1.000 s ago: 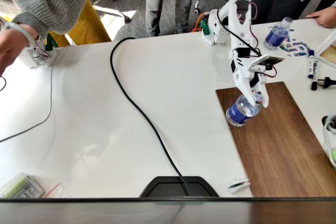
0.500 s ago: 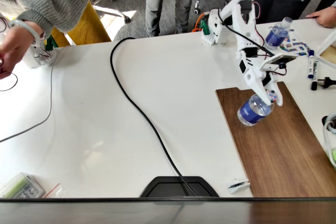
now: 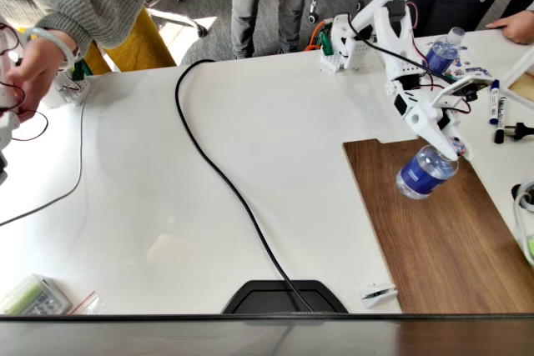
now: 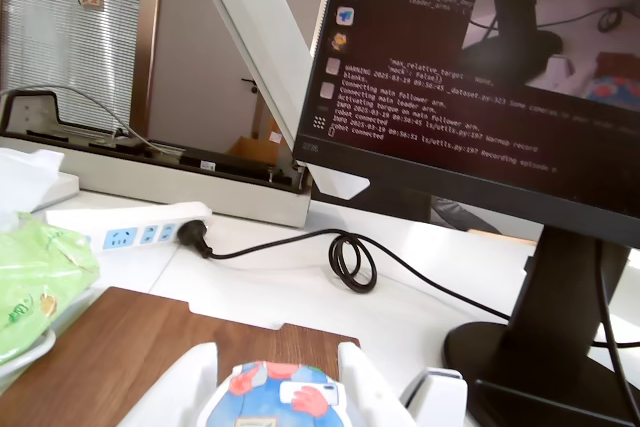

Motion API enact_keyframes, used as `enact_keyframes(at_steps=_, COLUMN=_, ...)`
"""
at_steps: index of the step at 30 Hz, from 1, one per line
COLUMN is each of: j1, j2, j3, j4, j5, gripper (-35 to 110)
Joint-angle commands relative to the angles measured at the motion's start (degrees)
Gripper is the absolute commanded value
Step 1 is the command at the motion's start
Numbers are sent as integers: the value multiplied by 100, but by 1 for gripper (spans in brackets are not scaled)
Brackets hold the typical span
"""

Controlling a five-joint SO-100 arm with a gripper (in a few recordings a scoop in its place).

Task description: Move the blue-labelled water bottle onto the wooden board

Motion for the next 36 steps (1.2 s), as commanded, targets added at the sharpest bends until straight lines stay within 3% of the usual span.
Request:
enact_keyframes(at_steps=1, j1=-132, j2=554, j3=-79, j4=-343, j5=-167, gripper=0)
enact_keyframes(at_steps=22, j1=229, j2=-149, j3=-123, j4=-589, j5=-510, gripper=0)
enact_keyframes(at_steps=28, j1=352, j2=-44, j3=-123, j4=26, j5=483, gripper=0)
enact_keyframes(at_steps=36, j1=264, j2=-114, j3=-88, j4=44, j5=1538, gripper=0)
